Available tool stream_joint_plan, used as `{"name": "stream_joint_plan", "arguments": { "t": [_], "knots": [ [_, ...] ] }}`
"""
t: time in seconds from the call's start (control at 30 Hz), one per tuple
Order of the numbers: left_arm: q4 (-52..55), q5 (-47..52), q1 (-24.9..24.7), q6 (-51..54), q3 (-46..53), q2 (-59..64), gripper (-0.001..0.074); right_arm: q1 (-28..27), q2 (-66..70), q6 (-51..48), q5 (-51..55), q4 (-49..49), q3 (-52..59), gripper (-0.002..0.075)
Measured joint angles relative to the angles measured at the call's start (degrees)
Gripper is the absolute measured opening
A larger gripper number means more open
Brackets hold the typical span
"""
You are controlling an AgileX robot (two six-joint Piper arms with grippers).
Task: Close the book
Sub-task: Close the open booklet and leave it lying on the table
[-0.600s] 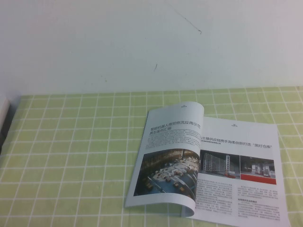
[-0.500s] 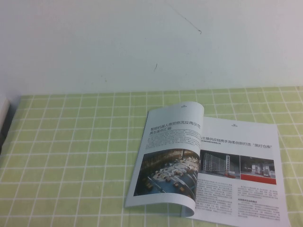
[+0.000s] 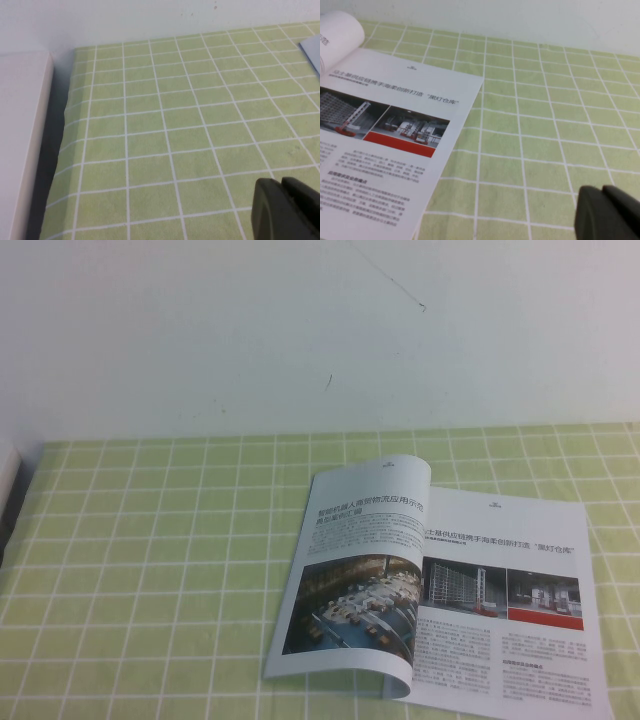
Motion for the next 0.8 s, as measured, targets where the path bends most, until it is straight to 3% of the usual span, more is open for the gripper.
{"name": "stream_joint_plan", "arguments": {
  "t": [0.67,0.8],
  "knots": [
    [0.0,-0.1,0.0,-0.2,0.0,0.0,-0.0002,0.0,0.0,0.0,0.0,0.0,0.0,-0.0002],
    [0.2,-4.0,0.0,-0.2,0.3,0.0,-0.0002,0.0,0.0,0.0,-1.9,0.0,0.3,-0.0002]
  ]
}}
